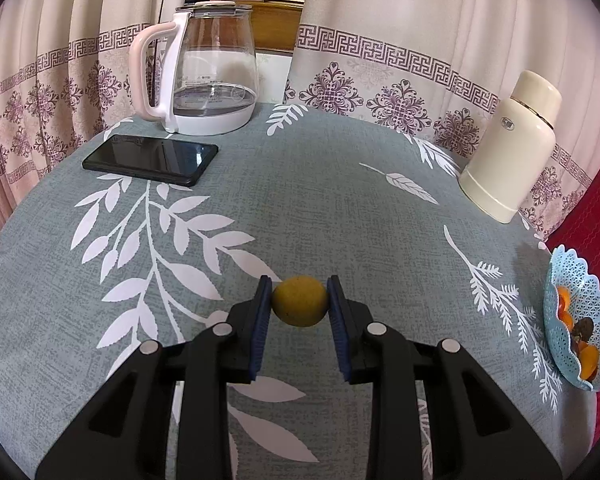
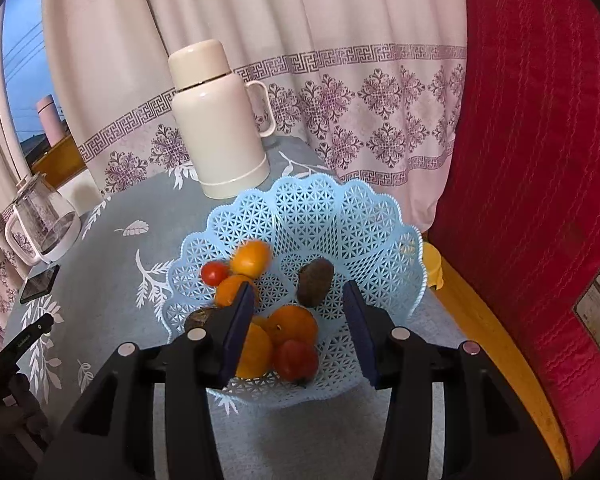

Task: Organize fruits

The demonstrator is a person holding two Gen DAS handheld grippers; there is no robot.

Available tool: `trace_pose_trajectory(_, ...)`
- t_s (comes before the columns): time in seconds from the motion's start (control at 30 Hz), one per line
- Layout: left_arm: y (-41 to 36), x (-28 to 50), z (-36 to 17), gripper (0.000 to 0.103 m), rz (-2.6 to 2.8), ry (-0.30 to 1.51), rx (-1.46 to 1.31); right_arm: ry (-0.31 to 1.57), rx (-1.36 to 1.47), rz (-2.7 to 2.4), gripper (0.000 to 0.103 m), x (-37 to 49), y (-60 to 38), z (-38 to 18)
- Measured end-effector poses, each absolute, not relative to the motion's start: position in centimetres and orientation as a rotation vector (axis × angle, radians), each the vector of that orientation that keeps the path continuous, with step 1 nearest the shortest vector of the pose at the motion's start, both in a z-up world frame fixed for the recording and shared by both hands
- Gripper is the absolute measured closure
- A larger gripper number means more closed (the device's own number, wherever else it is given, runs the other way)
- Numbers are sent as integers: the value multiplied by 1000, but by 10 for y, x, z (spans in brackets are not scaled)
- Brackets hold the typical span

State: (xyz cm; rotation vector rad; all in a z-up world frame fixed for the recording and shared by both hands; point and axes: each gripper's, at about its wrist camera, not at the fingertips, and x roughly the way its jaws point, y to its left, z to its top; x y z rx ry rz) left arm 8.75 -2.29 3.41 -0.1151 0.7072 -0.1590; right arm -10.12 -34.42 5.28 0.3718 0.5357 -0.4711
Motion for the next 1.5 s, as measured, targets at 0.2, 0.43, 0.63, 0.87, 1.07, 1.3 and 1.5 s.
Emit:
trace_pose_trajectory(0.2, -25, 87, 34, 74, -162, 703, -100, 521, 333, -488, 55, -113, -335, 54)
trace_pose_trajectory(0.43, -26, 85, 36, 74, -148, 695, -85, 497, 370, -503, 55, -133, -339, 46)
trace_pose_trajectory(0.63, -30, 79, 35, 74, -154, 717, -81, 492, 396, -492, 54, -150, -338, 38)
trace_pose_trajectory(0.87, -43, 66, 44, 74, -191, 715, -77, 495, 422, -470, 54, -157, -339, 28)
trace_pose_trajectory(1.07, -69, 53, 53, 74, -257, 712, -57, 494, 445, -455, 50, -160, -341, 22)
trace_pose_trajectory(1.3, -111, 43, 67, 74, -355, 702, -22, 511, 434, -437, 49, -162, -334, 12)
trace_pose_trajectory(1.5, -148, 37, 76, 74, -441, 696, 5, 527, 429, -408, 48, -159, -328, 6)
